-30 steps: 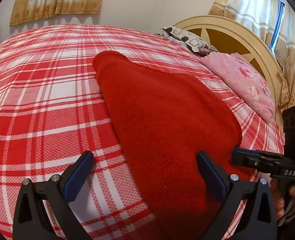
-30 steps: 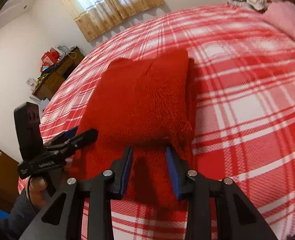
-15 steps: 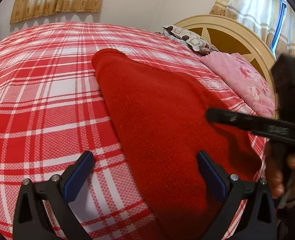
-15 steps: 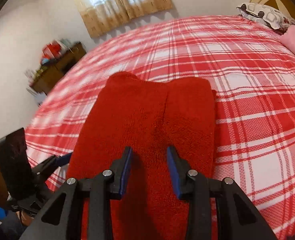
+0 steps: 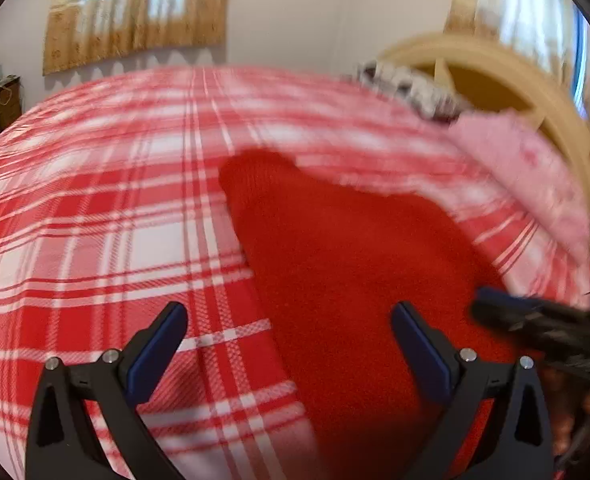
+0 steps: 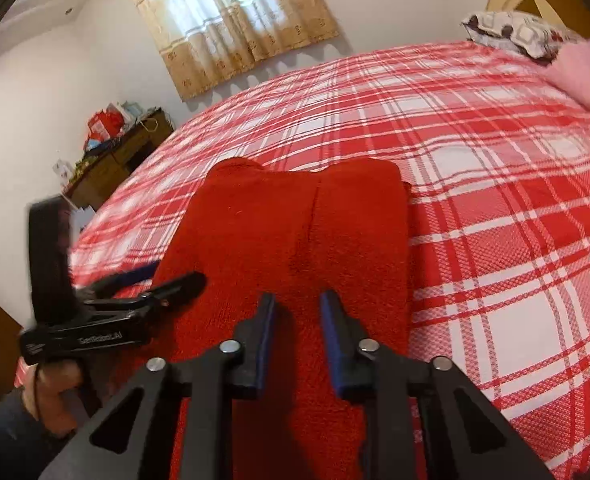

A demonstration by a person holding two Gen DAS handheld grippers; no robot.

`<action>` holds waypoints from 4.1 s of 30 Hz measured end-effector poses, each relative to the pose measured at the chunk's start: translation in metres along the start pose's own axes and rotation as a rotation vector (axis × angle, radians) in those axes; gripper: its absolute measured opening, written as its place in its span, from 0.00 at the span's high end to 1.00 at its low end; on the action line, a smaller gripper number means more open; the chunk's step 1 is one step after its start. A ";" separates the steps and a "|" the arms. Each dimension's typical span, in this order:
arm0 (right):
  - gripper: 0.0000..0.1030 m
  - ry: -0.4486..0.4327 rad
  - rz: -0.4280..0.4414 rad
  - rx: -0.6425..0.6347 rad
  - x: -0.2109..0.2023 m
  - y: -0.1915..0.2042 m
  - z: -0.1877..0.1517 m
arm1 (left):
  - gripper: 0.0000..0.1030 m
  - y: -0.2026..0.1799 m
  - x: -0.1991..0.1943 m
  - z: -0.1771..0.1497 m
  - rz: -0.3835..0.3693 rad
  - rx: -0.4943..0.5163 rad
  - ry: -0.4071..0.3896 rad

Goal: Fold small clothes

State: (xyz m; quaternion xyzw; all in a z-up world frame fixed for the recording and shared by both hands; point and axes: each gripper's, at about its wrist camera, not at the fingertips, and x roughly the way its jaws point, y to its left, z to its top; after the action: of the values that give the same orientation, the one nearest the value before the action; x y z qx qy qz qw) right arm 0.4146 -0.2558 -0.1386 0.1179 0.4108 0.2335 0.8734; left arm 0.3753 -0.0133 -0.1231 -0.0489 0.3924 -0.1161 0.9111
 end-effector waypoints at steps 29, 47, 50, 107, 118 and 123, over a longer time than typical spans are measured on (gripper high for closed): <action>0.23 0.101 0.134 0.156 0.027 -0.051 0.030 | 0.00 -0.005 -0.006 -0.022 -0.199 -0.089 0.057; 0.59 0.094 0.248 0.128 0.037 -0.046 0.029 | 0.23 -0.014 -0.010 -0.024 -0.286 -0.053 0.047; 0.59 0.091 0.246 0.123 0.038 -0.045 0.029 | 0.31 -0.015 -0.012 -0.025 -0.273 -0.077 0.045; 0.62 0.103 0.439 -0.066 0.027 0.162 -0.046 | 0.67 0.047 -0.171 -0.079 -0.043 -0.125 -0.065; 0.62 0.168 0.492 -0.113 0.058 0.214 -0.050 | 0.67 0.086 -0.199 -0.098 -0.007 -0.198 -0.100; 0.62 0.194 0.513 -0.128 0.070 0.234 -0.056 | 0.67 0.103 -0.208 -0.106 0.023 -0.225 -0.109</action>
State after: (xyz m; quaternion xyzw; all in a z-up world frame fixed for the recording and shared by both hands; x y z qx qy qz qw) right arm 0.3376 -0.0172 -0.1275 0.1394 0.4337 0.4826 0.7481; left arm 0.1776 0.1386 -0.0682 -0.1525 0.3532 -0.0583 0.9212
